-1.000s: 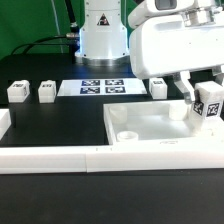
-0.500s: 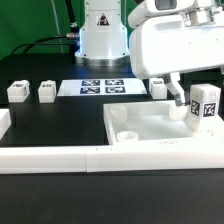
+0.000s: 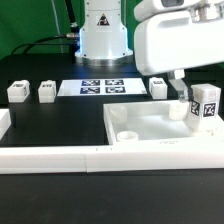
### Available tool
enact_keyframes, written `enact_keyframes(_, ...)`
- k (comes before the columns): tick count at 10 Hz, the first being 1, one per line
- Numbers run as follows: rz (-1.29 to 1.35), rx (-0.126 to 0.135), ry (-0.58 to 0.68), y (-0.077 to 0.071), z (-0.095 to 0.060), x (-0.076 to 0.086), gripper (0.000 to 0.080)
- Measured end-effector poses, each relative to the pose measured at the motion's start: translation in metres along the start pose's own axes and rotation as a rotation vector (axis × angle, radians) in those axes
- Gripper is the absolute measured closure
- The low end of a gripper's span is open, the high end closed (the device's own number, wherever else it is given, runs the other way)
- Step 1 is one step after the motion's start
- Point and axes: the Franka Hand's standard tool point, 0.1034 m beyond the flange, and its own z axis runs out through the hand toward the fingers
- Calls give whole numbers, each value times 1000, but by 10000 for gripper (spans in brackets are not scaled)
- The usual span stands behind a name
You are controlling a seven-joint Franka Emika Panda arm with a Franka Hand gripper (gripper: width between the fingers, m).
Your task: Assemble square table
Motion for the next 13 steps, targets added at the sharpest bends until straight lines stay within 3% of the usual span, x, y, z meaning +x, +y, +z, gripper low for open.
enact_keyframes(3, 16, 41, -288, -7, 2, -12, 150)
enact_keyframes(4, 6, 64, -402, 14, 1, -8, 150)
enact_keyframes(5, -3, 65, -450, 22, 4, -6, 150)
enact_keyframes(7, 8, 63, -450, 23, 4, -6, 150)
enact_keyframes(8, 19, 60, -450, 23, 4, -6, 244)
enact_keyframes(9, 17, 61, -450, 22, 4, -6, 244)
enact_keyframes(10, 53, 55, -451, 22, 4, -6, 445)
enact_keyframes(11, 113, 43, -452, 21, 4, -6, 509)
enact_keyframes(13, 235, 20, -455, 20, 4, -6, 509)
